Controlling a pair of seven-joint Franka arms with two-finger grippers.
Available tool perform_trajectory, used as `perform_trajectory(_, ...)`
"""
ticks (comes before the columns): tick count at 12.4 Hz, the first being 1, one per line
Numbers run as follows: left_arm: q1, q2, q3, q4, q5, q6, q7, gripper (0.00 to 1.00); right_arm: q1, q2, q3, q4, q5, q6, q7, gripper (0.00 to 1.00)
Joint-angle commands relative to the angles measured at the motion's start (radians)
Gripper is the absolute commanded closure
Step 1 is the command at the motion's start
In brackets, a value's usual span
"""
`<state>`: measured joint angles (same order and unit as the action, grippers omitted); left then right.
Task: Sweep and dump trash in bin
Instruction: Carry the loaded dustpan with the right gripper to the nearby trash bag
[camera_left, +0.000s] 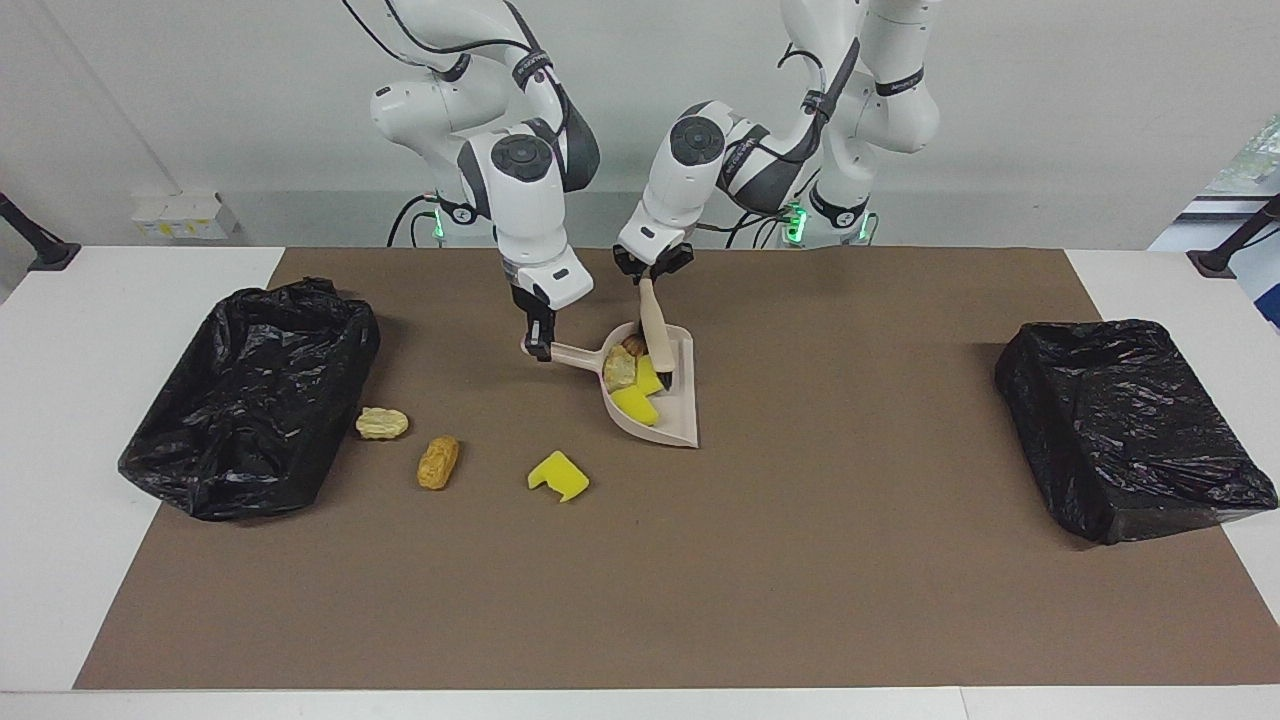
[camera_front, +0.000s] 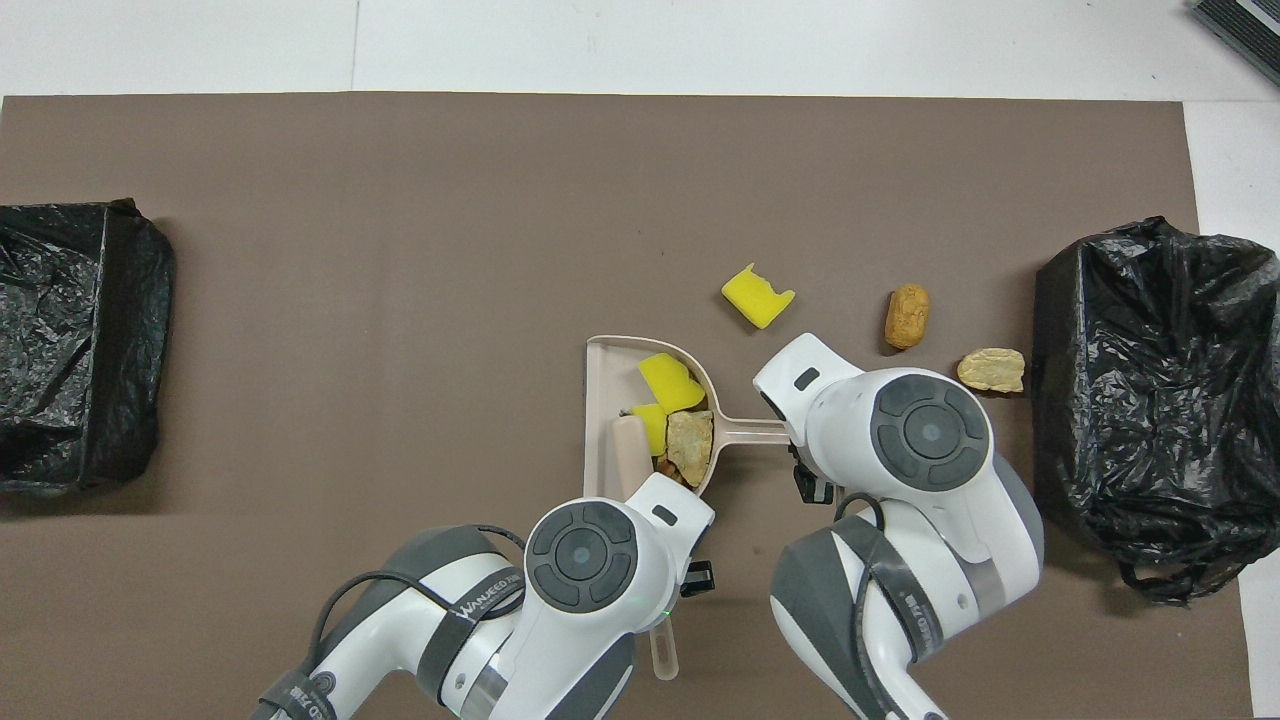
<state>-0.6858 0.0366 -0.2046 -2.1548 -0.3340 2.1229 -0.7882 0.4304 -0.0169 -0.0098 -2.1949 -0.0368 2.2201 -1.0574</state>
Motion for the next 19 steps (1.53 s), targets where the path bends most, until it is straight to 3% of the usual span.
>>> perform_trajectory(1, 0.008, -0.026, -0.001, 0.013, 0.015, -0.105, 0.0, 1.0, -0.036, -0.04, 0.008, -0.014, 0.066, 0.035, -0.068, 1.0)
perform_trajectory(5, 0.006, -0.027, -0.004, 0.064, 0.151, -0.233, -0.104, 1.0, -0.036, -0.04, 0.007, -0.014, 0.081, 0.036, -0.076, 1.0)
perform_trajectory(12, 0.014, -0.17, 0.014, 0.07, 0.148, -0.377, -0.126, 1.0, -0.056, -0.037, 0.008, -0.014, 0.106, 0.056, -0.142, 1.0)
perform_trajectory(16, 0.0, -0.265, 0.01, -0.052, 0.132, -0.376, -0.169, 1.0, -0.082, -0.073, 0.002, -0.009, 0.204, 0.03, -0.231, 1.0)
perform_trajectory(19, -0.052, -0.319, 0.008, -0.17, 0.102, -0.256, -0.184, 1.0, -0.137, -0.094, -0.004, 0.043, 0.245, -0.077, -0.324, 1.0)
